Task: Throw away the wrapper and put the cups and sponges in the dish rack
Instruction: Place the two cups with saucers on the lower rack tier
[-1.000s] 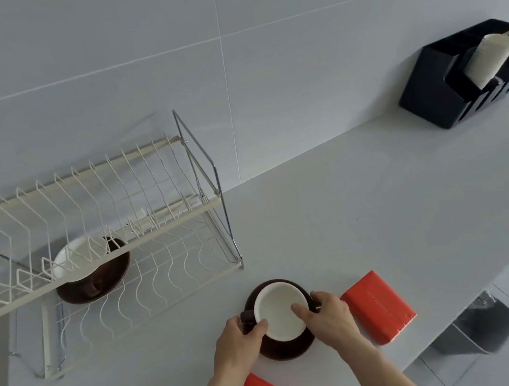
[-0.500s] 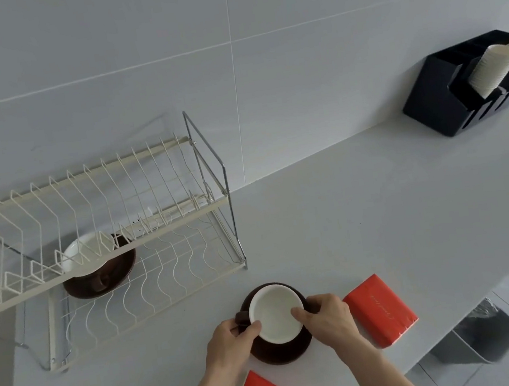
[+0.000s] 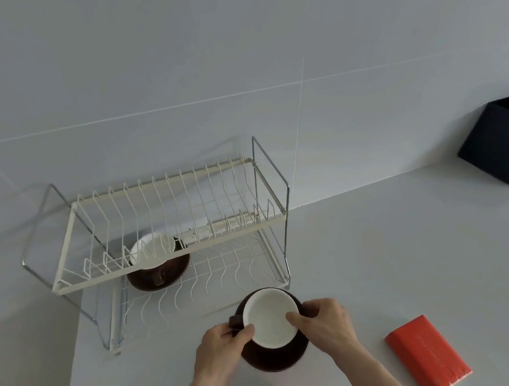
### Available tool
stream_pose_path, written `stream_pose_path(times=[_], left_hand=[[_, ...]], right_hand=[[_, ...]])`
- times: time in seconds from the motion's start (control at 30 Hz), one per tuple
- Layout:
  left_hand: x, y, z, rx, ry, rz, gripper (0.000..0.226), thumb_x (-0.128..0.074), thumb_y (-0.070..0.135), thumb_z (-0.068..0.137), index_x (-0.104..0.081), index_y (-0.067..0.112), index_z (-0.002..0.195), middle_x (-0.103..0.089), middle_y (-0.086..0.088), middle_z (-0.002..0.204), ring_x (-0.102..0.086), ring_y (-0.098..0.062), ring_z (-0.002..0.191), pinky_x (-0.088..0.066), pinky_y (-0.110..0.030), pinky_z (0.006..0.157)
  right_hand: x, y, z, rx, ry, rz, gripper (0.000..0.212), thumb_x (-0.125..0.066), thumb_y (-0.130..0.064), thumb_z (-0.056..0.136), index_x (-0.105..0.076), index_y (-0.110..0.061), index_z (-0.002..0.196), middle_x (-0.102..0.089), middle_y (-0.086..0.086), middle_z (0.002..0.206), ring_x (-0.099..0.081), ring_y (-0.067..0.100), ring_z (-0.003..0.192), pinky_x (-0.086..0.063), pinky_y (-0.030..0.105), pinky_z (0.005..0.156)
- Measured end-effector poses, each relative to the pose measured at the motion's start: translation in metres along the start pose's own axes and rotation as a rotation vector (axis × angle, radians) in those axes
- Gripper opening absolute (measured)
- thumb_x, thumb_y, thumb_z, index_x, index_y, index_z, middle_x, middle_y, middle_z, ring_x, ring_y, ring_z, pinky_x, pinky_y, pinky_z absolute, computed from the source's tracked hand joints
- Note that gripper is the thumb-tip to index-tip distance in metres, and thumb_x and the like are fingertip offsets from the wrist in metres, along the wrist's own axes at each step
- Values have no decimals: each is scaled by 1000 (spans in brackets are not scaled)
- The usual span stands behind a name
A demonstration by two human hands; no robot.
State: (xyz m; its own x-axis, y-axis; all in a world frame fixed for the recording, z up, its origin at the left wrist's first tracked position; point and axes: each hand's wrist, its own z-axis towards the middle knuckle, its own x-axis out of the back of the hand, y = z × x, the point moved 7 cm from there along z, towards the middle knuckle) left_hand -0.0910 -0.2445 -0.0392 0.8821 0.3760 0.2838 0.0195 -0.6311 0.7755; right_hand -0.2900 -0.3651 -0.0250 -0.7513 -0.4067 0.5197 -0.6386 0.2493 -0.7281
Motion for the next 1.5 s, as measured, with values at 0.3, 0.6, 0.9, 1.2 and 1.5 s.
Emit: stream_pose_path(times=[0.3, 0.6, 0.9, 1.2, 1.5], left_hand=[[51, 26, 20, -56, 96, -66, 19, -76, 41, 71, -81, 27, 83, -80, 10, 79, -73, -16, 91, -56, -46, 95], [72, 50, 65, -53, 166, -84, 34, -70, 54, 59, -80, 30, 82, -80, 12, 80, -74, -16, 91, -56, -47, 95], [71, 59, 120, -68, 251, -90, 21, -73, 49, 75, -70, 28, 74, -77, -1, 86, -70, -19, 92, -55, -44, 90], [69, 58, 156, -1, 319, -69, 50, -74, 46, 81, -68, 0, 100, -72, -20, 105, -67, -33, 106, -52, -46, 93], [66, 84, 174, -108, 403, -107, 36, -76, 42, 73, -54, 18, 59, -56, -1, 61, -59, -27, 72, -45, -31, 69]], right_hand=[[-28, -60, 18, 67, -42, 41, 28, -72, -39, 65, -73, -11, 71, -67, 3, 63, -59, 15, 59, -48, 28, 55], [-48, -98, 63, 107, -43, 32, 28, -75, -39, 75, -72, -12, 71, -70, 7, 71, -61, 16, 64, -48, 27, 57], [-65, -114, 117, 96, -33, 47, 28, -74, -41, 84, -66, -17, 70, -67, 0, 74, -63, 19, 75, -52, 31, 67], [-82, -118, 153, 141, -73, 46, 29, -64, -43, 85, -56, -20, 69, -57, -3, 67, -54, 17, 66, -49, 38, 64], [-82, -142, 173, 300, -6, -88, 27, -62, -36, 96, -62, -13, 82, -55, -3, 65, -55, 1, 57, -37, 14, 52]])
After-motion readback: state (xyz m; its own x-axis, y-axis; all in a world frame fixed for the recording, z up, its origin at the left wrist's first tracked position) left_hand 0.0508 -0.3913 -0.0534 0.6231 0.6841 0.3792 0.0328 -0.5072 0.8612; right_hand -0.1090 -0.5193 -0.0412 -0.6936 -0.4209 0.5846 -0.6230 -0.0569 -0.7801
